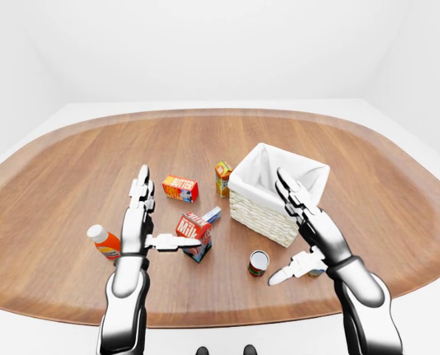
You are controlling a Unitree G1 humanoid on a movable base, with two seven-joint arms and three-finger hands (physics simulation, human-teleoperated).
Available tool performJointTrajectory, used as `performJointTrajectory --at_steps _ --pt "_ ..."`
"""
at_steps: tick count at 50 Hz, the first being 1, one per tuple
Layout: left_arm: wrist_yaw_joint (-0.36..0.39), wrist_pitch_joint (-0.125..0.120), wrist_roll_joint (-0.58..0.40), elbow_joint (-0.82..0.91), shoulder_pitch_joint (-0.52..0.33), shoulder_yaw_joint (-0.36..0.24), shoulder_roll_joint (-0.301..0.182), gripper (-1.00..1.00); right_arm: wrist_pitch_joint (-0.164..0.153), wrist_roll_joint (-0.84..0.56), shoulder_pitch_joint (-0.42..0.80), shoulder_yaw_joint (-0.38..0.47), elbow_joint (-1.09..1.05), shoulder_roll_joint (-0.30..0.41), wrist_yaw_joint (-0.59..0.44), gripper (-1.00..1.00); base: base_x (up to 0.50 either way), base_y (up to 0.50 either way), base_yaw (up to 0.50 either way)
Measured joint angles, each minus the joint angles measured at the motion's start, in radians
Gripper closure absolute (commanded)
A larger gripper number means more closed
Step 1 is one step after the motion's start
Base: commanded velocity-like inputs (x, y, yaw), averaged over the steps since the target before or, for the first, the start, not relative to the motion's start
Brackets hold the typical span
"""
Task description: Pick up the tomato sauce, and put it in the basket.
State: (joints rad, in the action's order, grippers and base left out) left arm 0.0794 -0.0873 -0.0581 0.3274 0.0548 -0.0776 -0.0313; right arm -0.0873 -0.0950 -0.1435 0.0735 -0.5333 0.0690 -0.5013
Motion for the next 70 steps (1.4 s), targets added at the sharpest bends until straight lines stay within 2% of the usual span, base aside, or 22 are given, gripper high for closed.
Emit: performJointTrajectory --at_steps 29,70 --pt "0.001 0.000 0.002 -0.005 -0.001 0.000 0.000 -1.00 0.000 -0.032 -0.041 -0.029 0.009 0.000 -0.101 -1.00 0.00 0.00 0.00" --pt "0.002 0.000 0.001 -0.002 -0.001 0.001 0.000 -1.00 0.000 -0.082 -0.051 -0.083 0.139 0.004 -0.110 -1.00 0.00 0.00 0.00"
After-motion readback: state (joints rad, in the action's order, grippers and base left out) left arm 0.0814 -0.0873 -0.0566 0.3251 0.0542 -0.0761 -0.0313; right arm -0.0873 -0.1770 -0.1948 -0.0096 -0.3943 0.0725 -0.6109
